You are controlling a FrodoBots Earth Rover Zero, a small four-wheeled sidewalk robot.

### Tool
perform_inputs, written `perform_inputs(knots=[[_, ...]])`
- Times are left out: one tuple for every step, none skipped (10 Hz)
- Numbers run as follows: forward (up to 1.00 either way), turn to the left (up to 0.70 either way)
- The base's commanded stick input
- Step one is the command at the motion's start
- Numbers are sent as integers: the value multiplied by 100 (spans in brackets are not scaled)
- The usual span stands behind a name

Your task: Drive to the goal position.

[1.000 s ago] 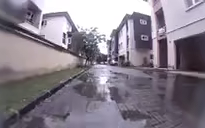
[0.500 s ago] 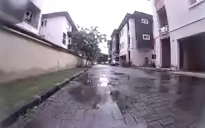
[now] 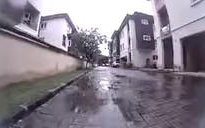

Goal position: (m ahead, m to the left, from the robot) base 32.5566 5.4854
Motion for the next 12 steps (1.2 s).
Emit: perform_inputs(knots=[[70, 0], [70, 0], [70, 0], [70, 0], [70, 0], [70, 0], [70, 0], [70, 0], [70, 0], [70, 0], [70, 0], [70, 0]])
